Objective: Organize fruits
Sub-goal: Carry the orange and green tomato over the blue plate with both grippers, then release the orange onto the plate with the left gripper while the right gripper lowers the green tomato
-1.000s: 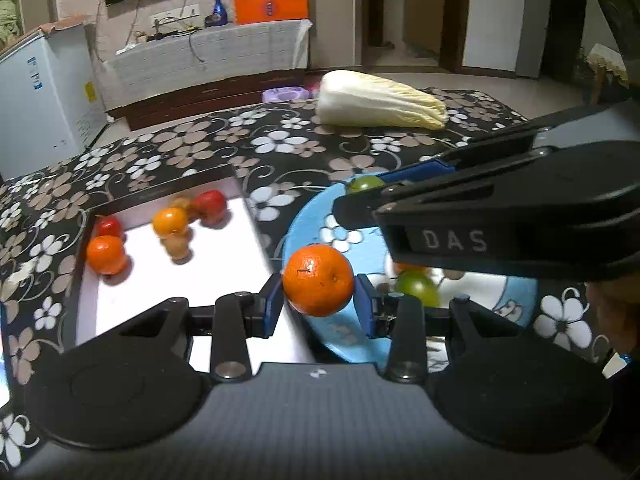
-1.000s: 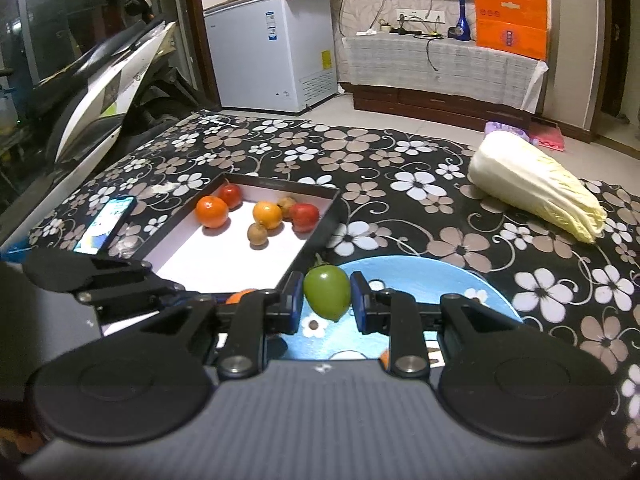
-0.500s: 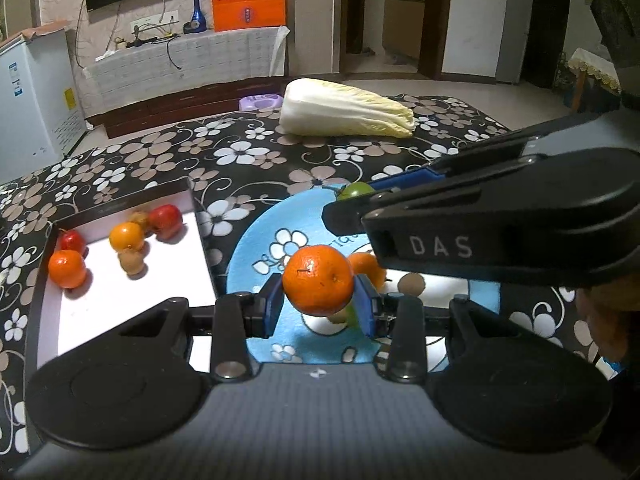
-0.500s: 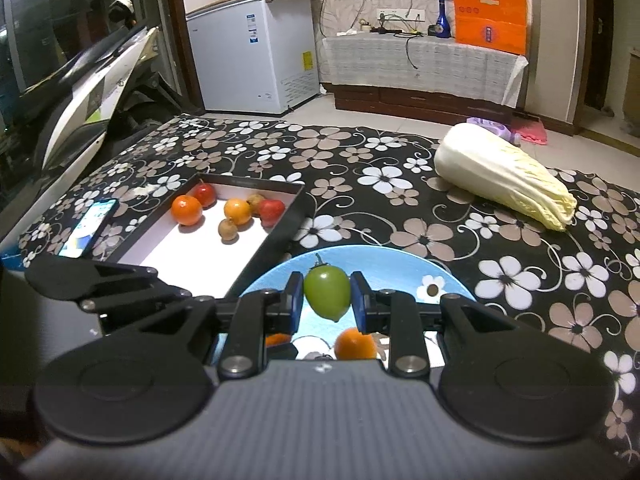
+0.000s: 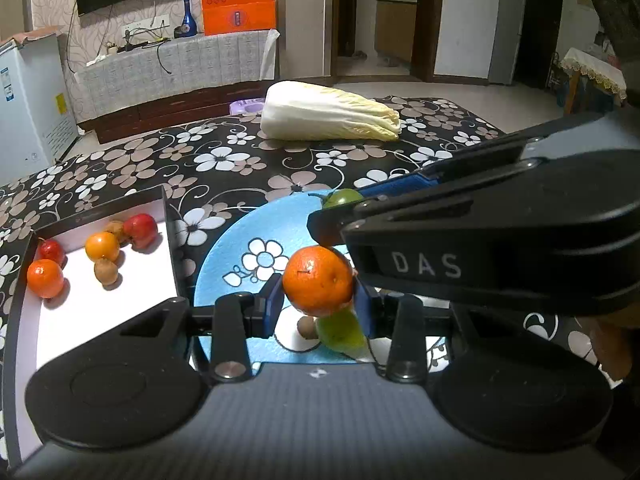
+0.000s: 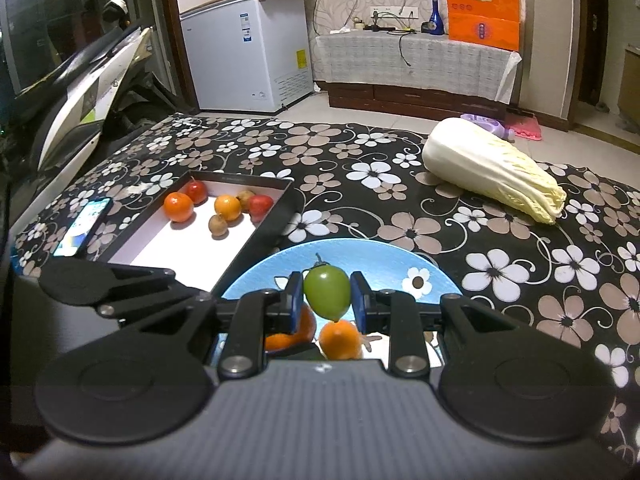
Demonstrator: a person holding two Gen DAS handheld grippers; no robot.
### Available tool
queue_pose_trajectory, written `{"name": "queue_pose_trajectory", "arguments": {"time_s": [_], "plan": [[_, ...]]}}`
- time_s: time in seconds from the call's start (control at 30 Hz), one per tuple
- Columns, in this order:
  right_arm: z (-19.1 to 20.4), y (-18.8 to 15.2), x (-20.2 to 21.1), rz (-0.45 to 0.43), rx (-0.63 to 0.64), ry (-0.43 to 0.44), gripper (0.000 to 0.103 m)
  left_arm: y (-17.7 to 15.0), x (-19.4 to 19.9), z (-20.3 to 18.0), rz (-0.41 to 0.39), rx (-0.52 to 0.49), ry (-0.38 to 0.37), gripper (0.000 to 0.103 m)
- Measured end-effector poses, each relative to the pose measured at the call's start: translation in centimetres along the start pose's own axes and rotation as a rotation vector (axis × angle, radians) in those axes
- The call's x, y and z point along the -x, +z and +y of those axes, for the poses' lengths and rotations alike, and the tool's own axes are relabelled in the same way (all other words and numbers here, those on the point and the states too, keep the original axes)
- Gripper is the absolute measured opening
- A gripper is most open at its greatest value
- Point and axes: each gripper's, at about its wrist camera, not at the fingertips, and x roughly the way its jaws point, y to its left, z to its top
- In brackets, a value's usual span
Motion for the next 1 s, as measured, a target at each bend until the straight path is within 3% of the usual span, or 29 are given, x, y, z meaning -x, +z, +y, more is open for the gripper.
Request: {"name": "queue_pose_trajectory", "arguments": {"time_s": [0.43,0.57,1.0], "plan": [[-0.7,-0.2,0.0,0.0,-0.012,-0.007,0.028,0.0,-0.6,-0.7,-0.008,-0.038,0.011,0.045],[-0.9,-0.1,0.1,-0.006,-0.022,-0.014,0.028,0.0,0.0,-0.7,-0.033,-0.046,0.012,0.061],[-1.2,-0.1,-0.6,0.007,-0.048,-0.027,0.028,-0.3,2.1,2.3,-0.062,-0.011,0.045,0.066]]}}
